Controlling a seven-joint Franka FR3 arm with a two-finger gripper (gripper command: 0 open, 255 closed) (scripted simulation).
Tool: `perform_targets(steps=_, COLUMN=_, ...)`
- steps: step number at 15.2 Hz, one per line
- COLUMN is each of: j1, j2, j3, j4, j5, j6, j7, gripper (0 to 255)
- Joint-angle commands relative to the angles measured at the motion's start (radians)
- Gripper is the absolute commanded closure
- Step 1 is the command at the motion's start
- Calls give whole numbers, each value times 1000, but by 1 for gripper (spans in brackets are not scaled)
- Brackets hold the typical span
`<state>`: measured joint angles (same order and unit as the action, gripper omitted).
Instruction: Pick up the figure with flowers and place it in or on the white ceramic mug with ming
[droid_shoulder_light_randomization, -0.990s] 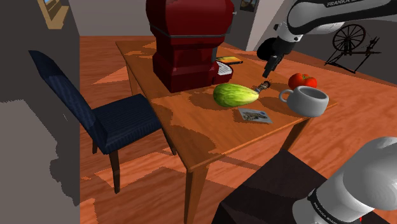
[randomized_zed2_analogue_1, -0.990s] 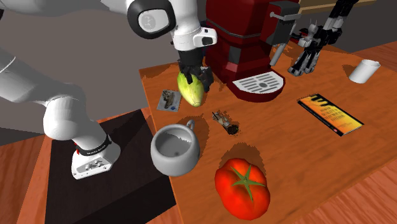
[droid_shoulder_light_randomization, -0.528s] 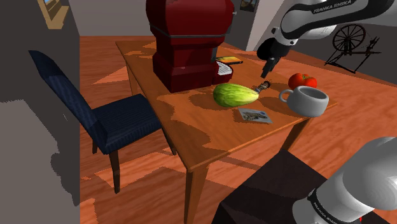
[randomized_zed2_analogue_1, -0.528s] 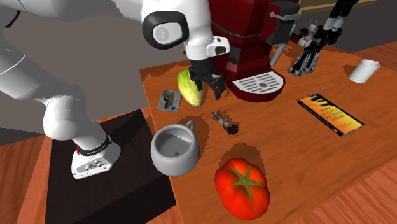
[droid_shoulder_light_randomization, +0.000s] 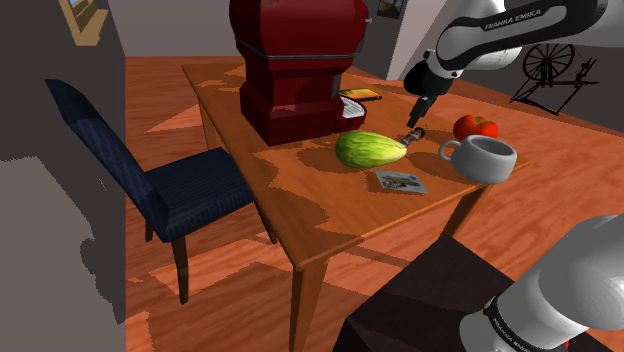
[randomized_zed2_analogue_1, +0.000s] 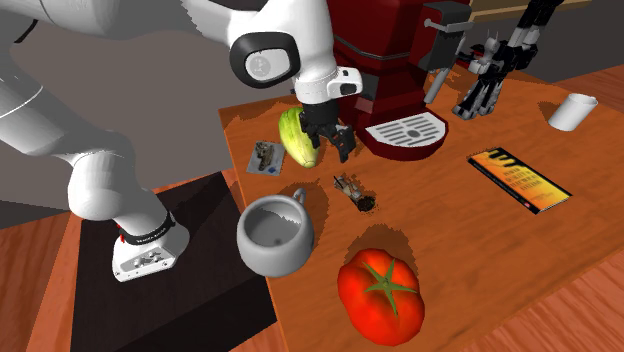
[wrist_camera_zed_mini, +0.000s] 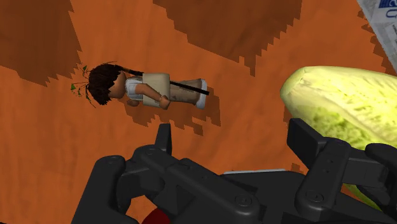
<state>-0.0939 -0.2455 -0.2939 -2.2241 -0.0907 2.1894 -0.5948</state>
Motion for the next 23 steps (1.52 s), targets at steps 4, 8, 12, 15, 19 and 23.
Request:
perform_targets(steps=4, j1=0, j2=0, j3=0, j4=0, j5=0, j6=0, j7=0, gripper=255)
perform_targets(steps=8, j1=0, j2=0, j3=0, j4=0, j5=0, j6=0, j7=0, gripper=255)
perform_targets(steps=12, j1=0, j2=0, j3=0, j4=0, j5=0, j6=0, j7=0, gripper=255)
perform_targets(steps=15, j1=12, j2=33, j3=-24, j4=23, j5=-18, j6=-13, j7=-163, gripper=0)
perform_targets(steps=19, j1=48, j2=184, j3=-90, j4=122, j5=-101, j6=-17, j7=-787, gripper=0)
perform_targets(steps=23, j1=43, j2=234, j3=-96, j4=122, j5=-112, j6=30, j7=-904, gripper=0)
